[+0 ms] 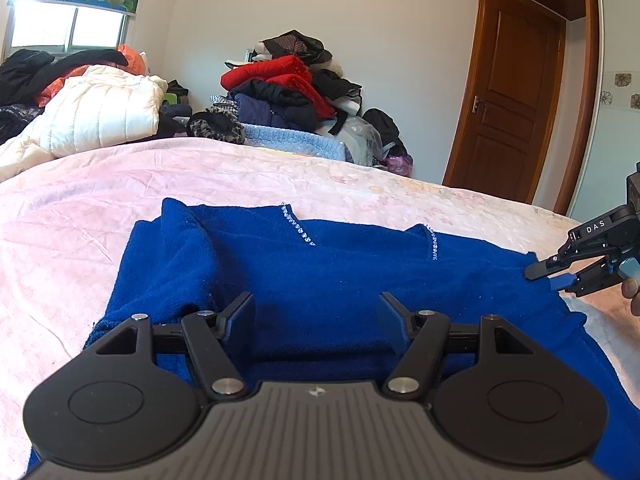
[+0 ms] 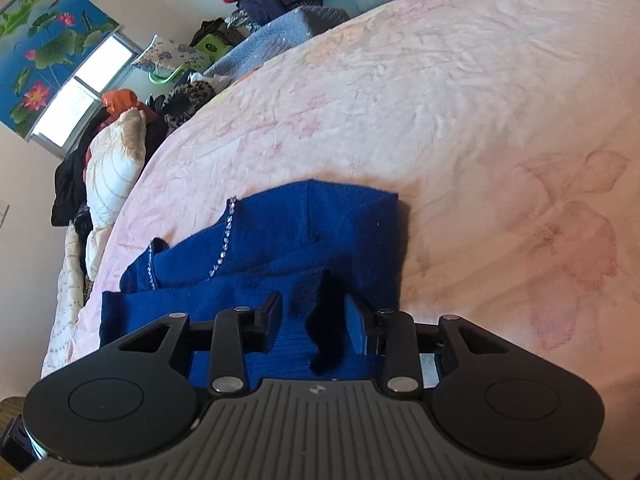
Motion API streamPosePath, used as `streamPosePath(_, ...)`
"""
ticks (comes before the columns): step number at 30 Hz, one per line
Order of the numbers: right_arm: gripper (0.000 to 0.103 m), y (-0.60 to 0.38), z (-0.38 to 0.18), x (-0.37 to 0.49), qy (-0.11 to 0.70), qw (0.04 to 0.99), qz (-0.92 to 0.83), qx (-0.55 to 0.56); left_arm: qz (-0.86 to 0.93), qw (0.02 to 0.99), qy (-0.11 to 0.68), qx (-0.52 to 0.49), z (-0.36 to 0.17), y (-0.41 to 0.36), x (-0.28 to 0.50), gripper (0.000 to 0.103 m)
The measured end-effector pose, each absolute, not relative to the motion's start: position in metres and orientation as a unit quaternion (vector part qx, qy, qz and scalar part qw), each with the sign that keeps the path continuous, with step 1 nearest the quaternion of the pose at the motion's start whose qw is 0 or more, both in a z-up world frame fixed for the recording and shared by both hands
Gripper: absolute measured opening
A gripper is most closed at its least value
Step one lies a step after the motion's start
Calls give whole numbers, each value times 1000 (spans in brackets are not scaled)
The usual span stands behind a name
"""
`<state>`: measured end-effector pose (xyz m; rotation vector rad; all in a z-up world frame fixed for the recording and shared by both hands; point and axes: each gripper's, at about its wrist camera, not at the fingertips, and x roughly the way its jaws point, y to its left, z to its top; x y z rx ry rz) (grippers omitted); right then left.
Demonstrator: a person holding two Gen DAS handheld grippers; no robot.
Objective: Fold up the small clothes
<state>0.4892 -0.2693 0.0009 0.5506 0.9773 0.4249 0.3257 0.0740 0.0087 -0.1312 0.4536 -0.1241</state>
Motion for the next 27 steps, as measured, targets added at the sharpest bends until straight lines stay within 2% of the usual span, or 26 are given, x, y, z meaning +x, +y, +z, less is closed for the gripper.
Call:
streamPosePath(2,44,-266,2,488,467,817,218,260,-61,970,225,-66,8,75,326,67)
streamPosePath(6,42,-264,4,485,469,815,225,253,-62,970,226,-66,8,74,327,67)
streamPosePath(7,31,-264,4,485,468,817,222,253,-62,970,226,-66,8,74,327,67)
streamPosePath(8,11,-265,4,485,464,822,216,248,-62,970,226,-66,8,75,327,67)
streamPosePath(9,8,-267,4,484,459,826,214,248,-61,970,226,-67,8,75,327,67)
streamPosePath(14,6,-280,18,472,403,852,211,261,-62,970,224,-71,8,76,326,67)
streamPosePath(22,7,-294,-3,478,433,840,182,273,-74,976,189,-74,25,78,320,67)
streamPosePath(25,7,-292,-5,482,440,837,181,270,-65,968,216,-112,39,94,346,67)
streamPosePath(27,7,-292,-5,484,443,836,181,269,-59,959,250,-121,45,104,372,74)
